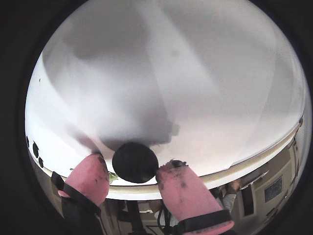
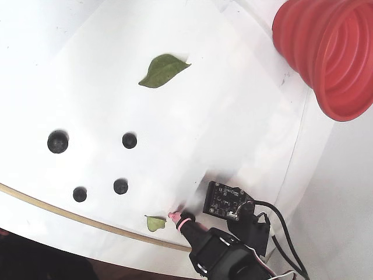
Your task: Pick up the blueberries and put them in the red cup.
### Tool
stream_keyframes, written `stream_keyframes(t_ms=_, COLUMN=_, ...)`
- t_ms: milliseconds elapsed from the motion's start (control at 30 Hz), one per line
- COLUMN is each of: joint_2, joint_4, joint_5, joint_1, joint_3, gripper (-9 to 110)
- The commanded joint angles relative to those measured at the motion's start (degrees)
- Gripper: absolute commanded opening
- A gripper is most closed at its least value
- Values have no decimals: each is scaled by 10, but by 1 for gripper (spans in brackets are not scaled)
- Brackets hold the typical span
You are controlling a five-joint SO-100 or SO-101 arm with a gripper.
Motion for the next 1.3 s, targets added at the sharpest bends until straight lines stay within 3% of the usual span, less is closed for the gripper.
stream_keyframes(t_ms=0, joint_2=-4, joint_4=-2, joint_5=12, joint_1=-4, joint_3=-7, gripper=19)
stream_keyframes(t_ms=700, joint_2=-39, joint_4=-7, joint_5=8, joint_1=-4, joint_3=-34, gripper=15)
stream_keyframes(t_ms=1267, joint_2=43, joint_4=25, joint_5=14, joint_1=-18, joint_3=-4, gripper=14)
